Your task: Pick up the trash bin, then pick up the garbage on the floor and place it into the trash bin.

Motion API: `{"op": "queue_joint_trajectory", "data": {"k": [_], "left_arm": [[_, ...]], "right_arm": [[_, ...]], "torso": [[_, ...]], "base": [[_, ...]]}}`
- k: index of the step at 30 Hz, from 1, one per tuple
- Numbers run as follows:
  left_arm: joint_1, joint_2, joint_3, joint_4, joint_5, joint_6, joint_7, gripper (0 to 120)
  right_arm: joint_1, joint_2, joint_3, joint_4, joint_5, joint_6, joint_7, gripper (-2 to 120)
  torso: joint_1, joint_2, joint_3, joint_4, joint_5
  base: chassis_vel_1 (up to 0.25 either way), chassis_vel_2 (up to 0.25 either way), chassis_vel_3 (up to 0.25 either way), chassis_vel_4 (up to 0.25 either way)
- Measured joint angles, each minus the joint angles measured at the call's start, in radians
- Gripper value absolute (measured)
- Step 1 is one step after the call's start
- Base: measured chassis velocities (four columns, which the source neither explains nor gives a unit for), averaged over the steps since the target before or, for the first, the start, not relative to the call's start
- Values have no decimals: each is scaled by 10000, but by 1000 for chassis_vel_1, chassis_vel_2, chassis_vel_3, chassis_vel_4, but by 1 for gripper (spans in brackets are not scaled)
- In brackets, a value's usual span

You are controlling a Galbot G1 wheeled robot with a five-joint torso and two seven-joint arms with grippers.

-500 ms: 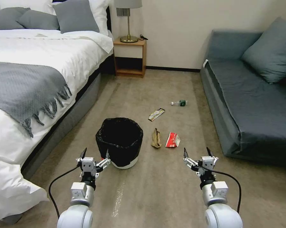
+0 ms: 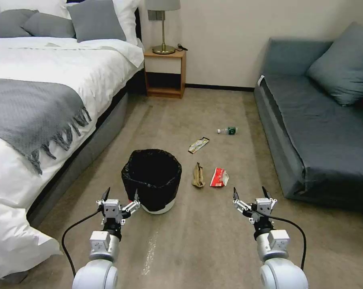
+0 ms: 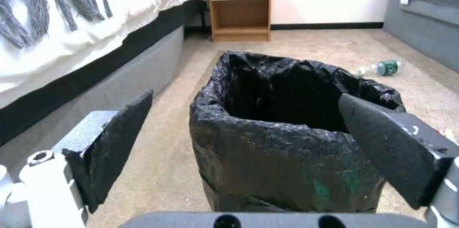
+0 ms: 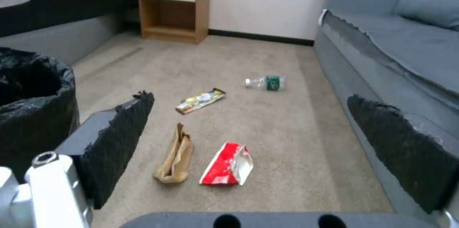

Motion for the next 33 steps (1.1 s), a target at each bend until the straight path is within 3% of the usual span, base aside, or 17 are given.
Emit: {"op": "queue_joint_trajectory", "data": {"k": [12, 14, 16, 17, 19, 21, 24, 25, 26, 29, 33], "left_arm": [[-83, 173, 121, -54, -265, 299, -249, 100], [-355, 626, 426, -269, -998, 1069, -914, 100], [-446, 785, 549, -345, -1264, 1354, -1146, 100], [-625, 1082, 759, -495, -1755, 1873, -1578, 100], [-690, 1192, 839, -551, -1935, 2064, -1744, 100], [-969, 1654, 1163, -774, -2703, 2877, -2425, 100], [-1023, 1747, 1231, -822, -2857, 3041, -2560, 100], [-1328, 2260, 1594, -1063, -3707, 3945, -3319, 100], [-1470, 2503, 1760, -1180, -4099, 4364, -3672, 100], [-1575, 2865, 1999, -1349, -4606, 4652, -4170, 99], [-1534, 2969, 2029, -1386, -4651, 4564, -4306, 98]], "right_arm": [[-75, 12, 27, 71, 20, -30, 23, 100], [-687, 167, 302, 666, 224, -349, 291, 100], [-973, 242, 432, 949, 318, -498, 424, 100], [-1549, 392, 694, 1509, 510, -800, 687, 100], [-1757, 442, 786, 1706, 579, -907, 781, 100], [-2620, 670, 1174, 2547, 865, -1361, 1171, 100], [-2792, 714, 1254, 2714, 922, -1452, 1250, 100], [-3759, 967, 1683, 3648, 1242, -1955, 1684, 100], [-4085, 1048, 1831, 3962, 1342, -2116, 1832, 100], [-4267, 1087, 1913, 4143, 1412, -2228, 1918, 100], [-4287, 1101, 1921, 4159, 1423, -2242, 1926, 100]], "torso": [[0, 0, 0, 3, -3], [0, -1, 0, 1, -1], [0, 0, 0, 0, -2], [0, 0, -1, -2, -1], [0, 0, 0, -2, -1], [0, 0, 0, -1, -2], [0, 0, -1, -1, -1], [0, 0, -1, -1, -2], [0, 0, -1, -4, -5], [0, 0, -1, -2, 4], [0, 0, -1, 2, 2]], "base": [[0, 0, 0, 0], [0, 0, 0, 0], [0, 0, 0, 0], [0, 0, 0, 0], [0, 0, 0, 0], [0, 0, 0, 0], [0, 0, 0, 0], [0, 0, 0, 0], [0, 0, 0, 0], [0, 0, 0, 0], [0, 0, 0, 0]]}}
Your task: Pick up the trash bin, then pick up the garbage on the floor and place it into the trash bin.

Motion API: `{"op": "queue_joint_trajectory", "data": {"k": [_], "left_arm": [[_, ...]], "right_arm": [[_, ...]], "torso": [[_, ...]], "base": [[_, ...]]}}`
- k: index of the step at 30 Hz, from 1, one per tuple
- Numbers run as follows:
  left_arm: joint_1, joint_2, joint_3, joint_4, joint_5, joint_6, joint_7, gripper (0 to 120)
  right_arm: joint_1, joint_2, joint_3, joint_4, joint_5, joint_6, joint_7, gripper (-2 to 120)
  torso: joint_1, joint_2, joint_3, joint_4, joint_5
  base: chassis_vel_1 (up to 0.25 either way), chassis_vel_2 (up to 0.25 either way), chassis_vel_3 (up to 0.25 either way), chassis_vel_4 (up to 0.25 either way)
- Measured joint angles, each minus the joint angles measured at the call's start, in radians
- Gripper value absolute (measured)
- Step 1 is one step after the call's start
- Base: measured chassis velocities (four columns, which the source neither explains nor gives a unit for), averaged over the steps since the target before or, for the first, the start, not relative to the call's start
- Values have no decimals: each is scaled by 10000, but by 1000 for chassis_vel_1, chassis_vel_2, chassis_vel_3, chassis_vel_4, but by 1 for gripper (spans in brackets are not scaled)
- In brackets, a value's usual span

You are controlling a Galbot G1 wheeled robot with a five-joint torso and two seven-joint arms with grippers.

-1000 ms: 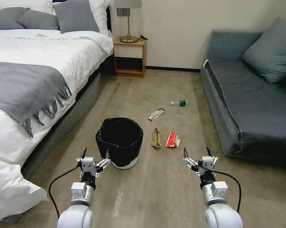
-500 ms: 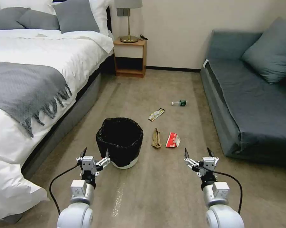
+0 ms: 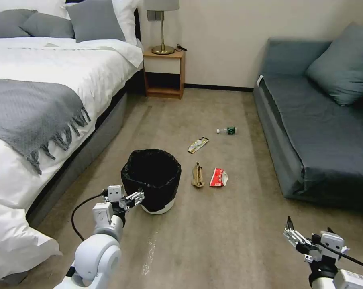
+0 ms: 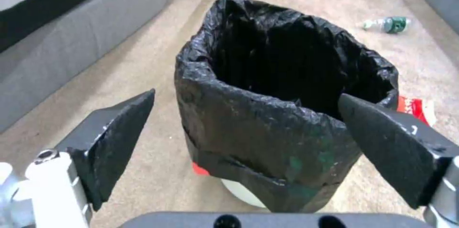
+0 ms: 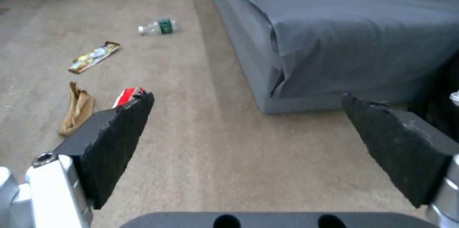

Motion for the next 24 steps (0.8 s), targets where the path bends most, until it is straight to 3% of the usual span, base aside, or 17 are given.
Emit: {"op": "queue_joint_trajectory", "data": {"k": [12, 19, 24], "left_arm": [[-126, 146, -381, 1, -28, -194, -11, 98], [-844, 559, -960, 116, -696, -30, -112, 98], [-1123, 660, -1078, 221, -782, 50, -114, 98]], "right_arm": [[43, -7, -60, -318, -252, 428, -243, 100], [57, -12, -61, -345, -255, 433, -247, 100], [61, -14, -63, -357, -255, 433, -247, 100]], "torso": [[0, 0, 0, -1, -3], [0, 0, 0, -1, -4], [0, 0, 1, -1, -3]], "base": [[0, 0, 0, 0], [0, 0, 0, 0], [0, 0, 0, 0]]}}
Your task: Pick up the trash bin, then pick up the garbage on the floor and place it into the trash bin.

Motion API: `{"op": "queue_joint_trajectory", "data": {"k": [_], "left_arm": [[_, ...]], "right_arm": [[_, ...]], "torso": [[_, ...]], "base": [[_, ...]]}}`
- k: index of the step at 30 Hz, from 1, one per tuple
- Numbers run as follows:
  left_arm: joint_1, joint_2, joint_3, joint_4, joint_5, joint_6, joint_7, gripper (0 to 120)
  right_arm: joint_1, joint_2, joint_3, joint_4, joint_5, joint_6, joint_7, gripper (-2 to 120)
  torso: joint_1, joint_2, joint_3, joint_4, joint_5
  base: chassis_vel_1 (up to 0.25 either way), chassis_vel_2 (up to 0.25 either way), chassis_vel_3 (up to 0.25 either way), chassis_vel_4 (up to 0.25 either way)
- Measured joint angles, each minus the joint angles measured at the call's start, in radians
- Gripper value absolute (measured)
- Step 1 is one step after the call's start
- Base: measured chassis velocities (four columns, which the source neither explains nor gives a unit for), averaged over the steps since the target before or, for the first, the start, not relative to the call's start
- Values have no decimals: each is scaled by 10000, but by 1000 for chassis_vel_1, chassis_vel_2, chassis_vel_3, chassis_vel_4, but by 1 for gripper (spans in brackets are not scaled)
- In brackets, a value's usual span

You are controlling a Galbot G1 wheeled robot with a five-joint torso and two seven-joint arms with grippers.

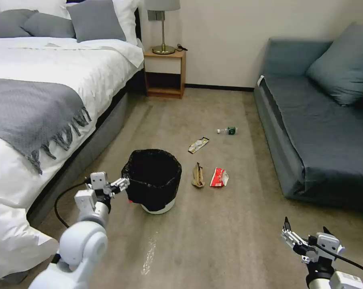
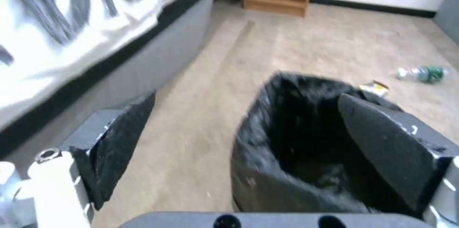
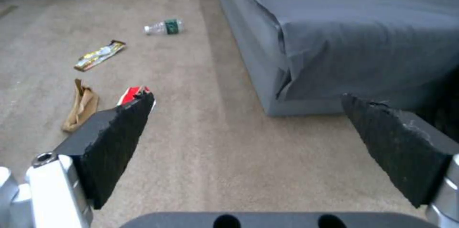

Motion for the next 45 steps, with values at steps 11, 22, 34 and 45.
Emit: {"op": "queue_joint_trajectory", "data": {"k": [11, 22, 34, 45], "left_arm": [[-1261, 218, -72, 252, -268, 520, -93, 98], [-4093, 275, 843, 2519, -910, 1062, -366, 98], [-4703, -130, 1406, 4043, -2101, 1612, -638, 98], [-4790, -442, 1630, 4767, -2670, 2107, -1022, 98]], "right_arm": [[5, -4, -5, -42, -4, 23, 0, 100], [49, -5, -181, -458, -256, 229, -7, 100], [217, -5, -188, -716, -340, 257, 4, 100], [208, -6, -181, -744, -391, 275, 7, 100]], "torso": [[0, 0, 0, 0, 0], [0, -2, 0, -1, 1], [0, -1, 0, -1, 2], [0, -1, 0, -1, 1]], "base": [[0, 0, 0, 0], [0, 0, 0, 0], [0, 0, 0, 0], [0, 0, 0, 0]]}}
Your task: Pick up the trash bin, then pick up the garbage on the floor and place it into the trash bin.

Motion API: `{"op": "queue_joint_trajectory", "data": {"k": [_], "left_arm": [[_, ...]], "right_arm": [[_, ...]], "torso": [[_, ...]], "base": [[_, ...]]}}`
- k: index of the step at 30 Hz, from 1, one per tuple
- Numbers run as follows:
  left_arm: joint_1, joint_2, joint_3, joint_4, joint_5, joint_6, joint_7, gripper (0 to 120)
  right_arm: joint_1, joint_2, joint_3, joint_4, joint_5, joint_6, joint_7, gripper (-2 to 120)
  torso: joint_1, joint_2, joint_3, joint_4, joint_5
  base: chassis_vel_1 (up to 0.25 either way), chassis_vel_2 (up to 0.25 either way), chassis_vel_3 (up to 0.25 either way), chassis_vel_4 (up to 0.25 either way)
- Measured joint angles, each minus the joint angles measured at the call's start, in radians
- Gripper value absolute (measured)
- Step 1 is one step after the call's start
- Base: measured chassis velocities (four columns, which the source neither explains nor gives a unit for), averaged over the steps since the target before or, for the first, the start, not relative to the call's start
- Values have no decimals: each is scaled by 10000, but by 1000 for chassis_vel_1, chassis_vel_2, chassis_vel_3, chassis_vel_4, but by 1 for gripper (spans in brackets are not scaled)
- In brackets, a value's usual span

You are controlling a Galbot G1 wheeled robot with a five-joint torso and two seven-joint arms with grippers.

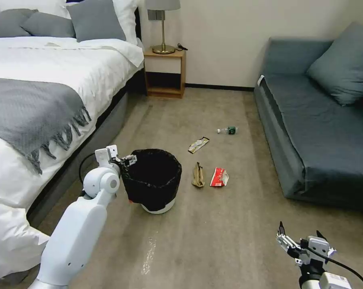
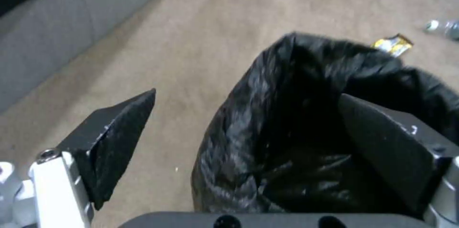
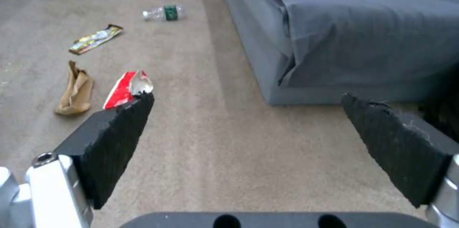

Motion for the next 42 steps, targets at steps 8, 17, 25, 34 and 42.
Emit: {"op": "queue_joint_trajectory", "data": {"k": [8, 17, 25, 34, 42], "left_arm": [[118, -122, 73, 264, -26, 90, -135, 98], [253, -359, 225, 785, 53, -3, -153, 98], [148, -406, 265, 1119, 45, -90, -145, 97], [-340, -405, 381, 1402, -748, 229, -389, 97], [-619, -466, 495, 1398, -1754, 628, -1383, 93]], "right_arm": [[-45, 0, 54, -45, -108, 87, 53, 100], [-43, 0, 20, -193, -152, 209, 125, 100], [-89, 0, -39, -275, -177, 305, 176, 100], [-125, 0, -82, -276, -194, 322, 183, 100], [-289, 0, -217, -178, -260, 379, 238, 100]], "torso": [[0, 1, -1, 0, 0], [0, 1, 0, 0, -2], [-1, 1, 0, 0, 0], [-1, 1, 0, 0, 0], [0, 1, 0, 0, 1]], "base": [[0, 0, 0, 0], [0, 0, 0, 0], [0, 0, 0, 0], [0, 0, 0, 0], [0, 0, 0, 0]]}}
